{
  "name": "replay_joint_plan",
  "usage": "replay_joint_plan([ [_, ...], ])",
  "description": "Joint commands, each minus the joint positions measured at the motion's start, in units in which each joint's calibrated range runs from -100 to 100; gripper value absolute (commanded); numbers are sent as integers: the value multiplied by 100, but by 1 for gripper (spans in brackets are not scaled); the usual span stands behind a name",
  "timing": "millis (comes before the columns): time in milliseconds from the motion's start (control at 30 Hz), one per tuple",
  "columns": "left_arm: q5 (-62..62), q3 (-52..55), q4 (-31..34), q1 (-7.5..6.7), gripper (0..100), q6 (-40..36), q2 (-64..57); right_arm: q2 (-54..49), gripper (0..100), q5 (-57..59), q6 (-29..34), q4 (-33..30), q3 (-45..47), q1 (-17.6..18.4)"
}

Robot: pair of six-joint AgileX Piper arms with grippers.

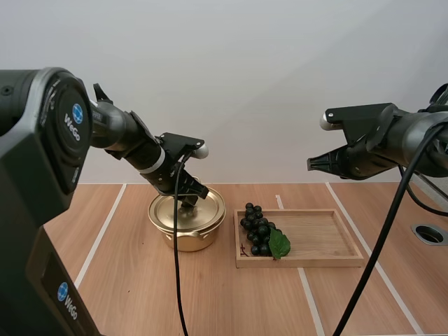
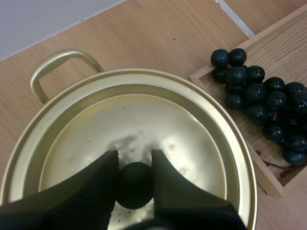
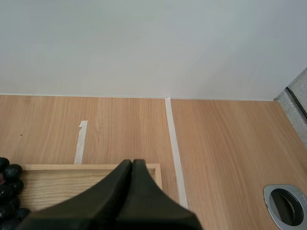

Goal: Open the pot, put the pineapple inside, and close it

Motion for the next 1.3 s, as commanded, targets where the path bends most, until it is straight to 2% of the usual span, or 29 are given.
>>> replay_joint_plan([
  [0, -28, 11, -143, -17, 0, 92, 9, -78, 0, -53, -72, 17, 8, -28],
  [67, 6, 11, -143, -17, 7, 92, 9, -78, 0, -53, -72, 17, 8, -28],
  [133, 25, 11, -143, -17, 23, 92, 9, -78, 0, -53, -72, 17, 8, -28],
  [233, 25, 11, -143, -17, 62, 92, 9, -78, 0, -53, -72, 17, 8, -28],
  [300, 25, 11, -143, -17, 91, 92, 9, -78, 0, -53, -72, 17, 8, -28],
  [333, 5, 11, -143, -17, 100, 102, 9, -78, 0, -36, -71, 17, 8, -28],
  [767, -96, -169, -76, -17, 100, 198, -198, -78, 0, -36, -102, 17, 8, -28],
  [1200, -113, -688, -65, -17, 100, -57, -2319, -78, 0, -665, -101, 144, 24, -28],
  [1233, -117, -688, -65, -10, 93, -57, -2542, -91, 0, -827, -101, 144, 66, -28],
  [1267, -132, -688, -65, -10, 81, -57, -2761, -105, 0, -987, -101, 144, 109, -28],
])
